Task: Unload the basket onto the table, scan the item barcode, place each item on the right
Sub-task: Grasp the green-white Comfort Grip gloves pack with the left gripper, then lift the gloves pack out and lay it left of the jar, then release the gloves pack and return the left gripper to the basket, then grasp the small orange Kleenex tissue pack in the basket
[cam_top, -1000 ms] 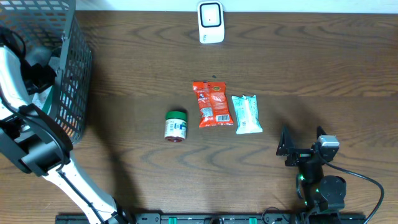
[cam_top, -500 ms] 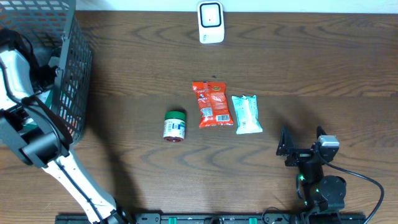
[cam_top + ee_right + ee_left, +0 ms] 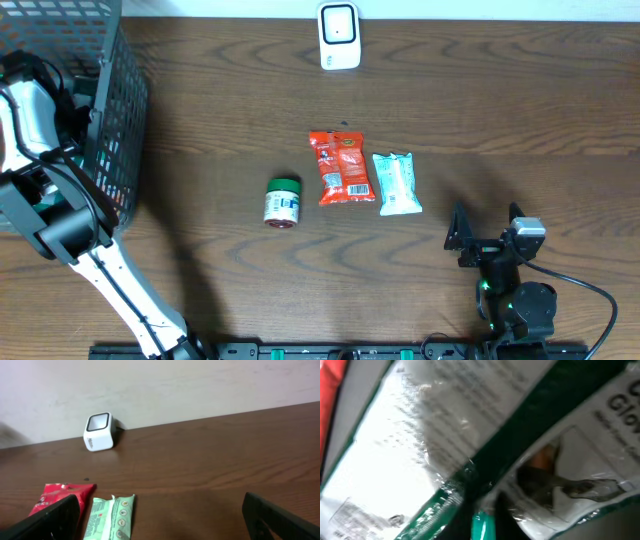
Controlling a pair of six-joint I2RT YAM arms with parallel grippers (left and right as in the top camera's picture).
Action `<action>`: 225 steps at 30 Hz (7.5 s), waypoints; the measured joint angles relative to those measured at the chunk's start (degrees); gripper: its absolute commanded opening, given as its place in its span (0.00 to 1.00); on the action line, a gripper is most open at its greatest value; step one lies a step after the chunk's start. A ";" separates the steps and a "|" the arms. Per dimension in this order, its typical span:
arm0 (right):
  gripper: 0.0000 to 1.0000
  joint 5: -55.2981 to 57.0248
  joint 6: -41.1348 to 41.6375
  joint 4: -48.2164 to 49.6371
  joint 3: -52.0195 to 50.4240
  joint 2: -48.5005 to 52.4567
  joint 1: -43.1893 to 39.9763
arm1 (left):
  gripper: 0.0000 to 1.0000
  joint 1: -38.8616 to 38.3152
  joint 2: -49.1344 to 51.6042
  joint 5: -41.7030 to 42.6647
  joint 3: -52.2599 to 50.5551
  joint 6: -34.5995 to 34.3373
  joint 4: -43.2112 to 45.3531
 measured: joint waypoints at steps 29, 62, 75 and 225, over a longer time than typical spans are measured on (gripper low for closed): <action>0.99 0.00 0.00 0.00 0.00 0.00 0.00 | 0.88 0.74 -1.40 10.93 -0.13 11.19 -0.44; 0.99 0.00 0.00 0.00 0.00 0.00 0.00 | 0.07 -0.70 -7.74 -3.80 -12.26 5.16 12.92; 0.99 0.00 0.00 0.00 0.00 0.00 0.00 | 0.08 -0.76 -44.17 -7.04 -10.88 0.00 22.56; 0.99 0.00 0.00 0.00 0.00 0.02 0.00 | 0.93 3.45 -19.41 13.60 -21.77 -6.47 -5.40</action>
